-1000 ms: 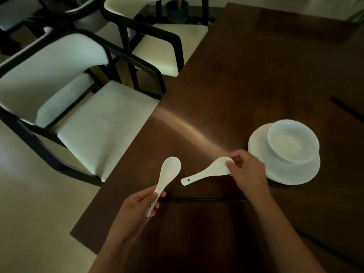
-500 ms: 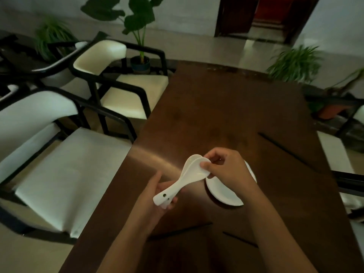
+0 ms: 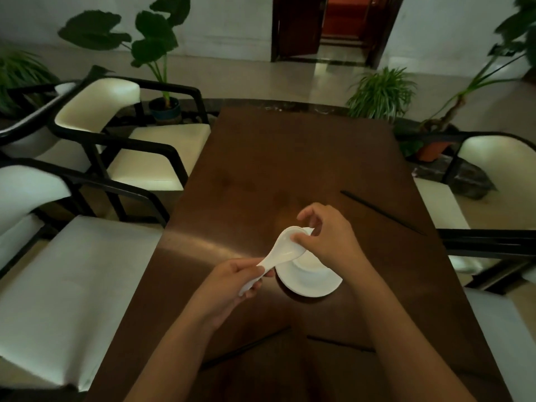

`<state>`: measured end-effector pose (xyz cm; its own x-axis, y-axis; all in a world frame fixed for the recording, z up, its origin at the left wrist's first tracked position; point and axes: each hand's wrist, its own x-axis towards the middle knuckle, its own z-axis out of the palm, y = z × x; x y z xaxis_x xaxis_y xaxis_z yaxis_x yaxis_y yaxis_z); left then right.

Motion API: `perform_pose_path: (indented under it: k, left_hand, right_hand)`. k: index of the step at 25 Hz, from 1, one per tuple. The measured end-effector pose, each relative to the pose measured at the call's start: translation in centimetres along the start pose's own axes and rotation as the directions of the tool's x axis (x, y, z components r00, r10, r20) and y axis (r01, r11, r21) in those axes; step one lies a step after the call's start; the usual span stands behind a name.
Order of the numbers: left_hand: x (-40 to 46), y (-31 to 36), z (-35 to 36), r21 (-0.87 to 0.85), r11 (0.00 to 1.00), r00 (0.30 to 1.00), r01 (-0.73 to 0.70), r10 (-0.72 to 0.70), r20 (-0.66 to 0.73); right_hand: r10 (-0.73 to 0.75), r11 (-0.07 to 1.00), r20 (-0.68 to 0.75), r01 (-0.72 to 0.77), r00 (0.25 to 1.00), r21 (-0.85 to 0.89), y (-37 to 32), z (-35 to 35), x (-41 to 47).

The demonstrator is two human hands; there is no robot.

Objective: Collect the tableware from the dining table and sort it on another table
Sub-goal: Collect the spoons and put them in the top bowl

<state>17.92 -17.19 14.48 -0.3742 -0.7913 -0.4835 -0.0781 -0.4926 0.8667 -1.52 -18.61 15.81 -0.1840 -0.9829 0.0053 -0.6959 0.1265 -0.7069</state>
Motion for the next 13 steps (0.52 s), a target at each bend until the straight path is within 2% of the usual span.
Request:
perform_pose_path:
  k: [4, 7, 10, 13]
  left_hand:
    - [2.2, 1.2, 0.2, 0.14, 0.99, 0.995, 0.012, -0.026, 0.096]
    - [5.2, 2.9, 0.7, 0.283, 0.959, 0.99, 0.025, -0.062, 0.126]
    - [8.8, 4.1, 1.1, 0.321, 0.941, 0.99, 0.103, -0.128, 0.056]
    - [12.0, 3.7, 1.0, 0.265, 0.946, 0.982, 0.187, -0.177, -0.06]
  right_hand:
    - [0.029, 0.976, 0.15, -0.06, 0.988, 0.207, 2.5, -1.5, 0.7]
    - [0.108, 0.971, 0.108, -0.129, 0.988, 0.204, 4.4, -1.5, 1.8]
    - [0.22, 0.946, 0.049, -0.225, 0.974, 0.234, 6.3, -0.4, 2.9]
    - [0.338, 0.914, -0.017, -0.324, 0.941, 0.244, 8.5, 1.0, 3.9]
